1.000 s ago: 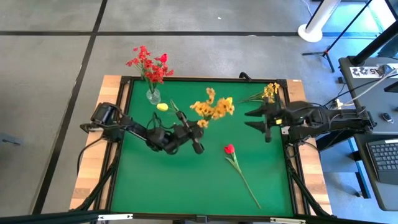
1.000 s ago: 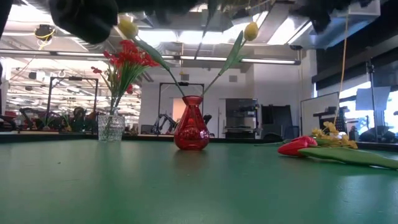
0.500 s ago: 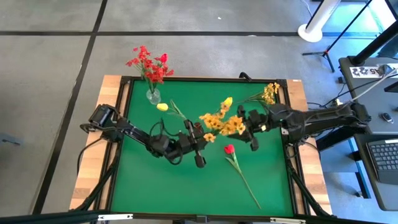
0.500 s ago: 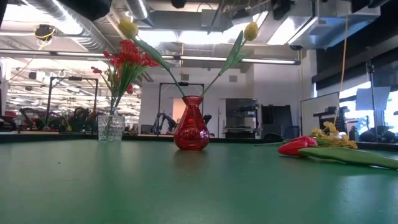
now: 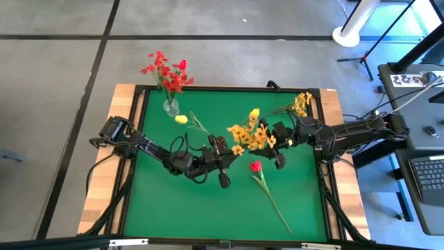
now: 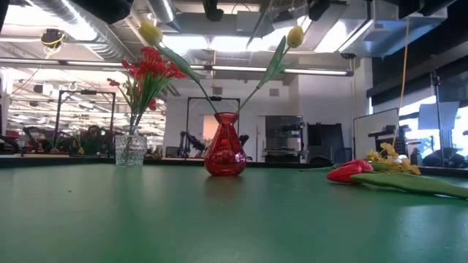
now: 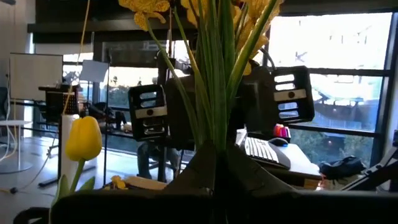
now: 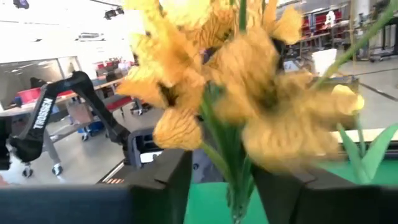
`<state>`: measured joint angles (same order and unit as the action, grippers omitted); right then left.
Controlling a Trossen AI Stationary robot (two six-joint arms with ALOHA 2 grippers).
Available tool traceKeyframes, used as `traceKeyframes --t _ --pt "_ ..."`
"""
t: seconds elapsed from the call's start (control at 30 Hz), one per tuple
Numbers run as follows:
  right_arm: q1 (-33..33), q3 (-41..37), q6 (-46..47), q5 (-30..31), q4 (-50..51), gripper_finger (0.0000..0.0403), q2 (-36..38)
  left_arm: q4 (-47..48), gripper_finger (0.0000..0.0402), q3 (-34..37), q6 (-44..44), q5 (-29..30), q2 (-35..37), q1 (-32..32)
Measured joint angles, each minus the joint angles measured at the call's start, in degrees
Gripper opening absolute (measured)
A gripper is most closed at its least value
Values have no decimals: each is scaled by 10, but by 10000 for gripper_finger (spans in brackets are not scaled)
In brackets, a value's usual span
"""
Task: Sort flowers into vase by color
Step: Put the bottom yellow flowers into the red flower vase
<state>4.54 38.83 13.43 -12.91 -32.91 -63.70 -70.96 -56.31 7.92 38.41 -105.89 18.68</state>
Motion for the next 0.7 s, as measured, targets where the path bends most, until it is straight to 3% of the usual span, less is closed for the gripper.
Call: traceKeyframes --t 0.23,0.43,0.53,0.7 --pt "0 0 -13 11 6 14 0 14 4 0 -18 -5 0 0" --pt "0 0 -33 31 13 6 0 26 60 0 4 27 1 10" --pt "0 0 -46 51 15 5 0 36 94 0 32 95 12 32" --pt "0 0 -84 96 16 3 0 48 147 0 101 266 51 88"
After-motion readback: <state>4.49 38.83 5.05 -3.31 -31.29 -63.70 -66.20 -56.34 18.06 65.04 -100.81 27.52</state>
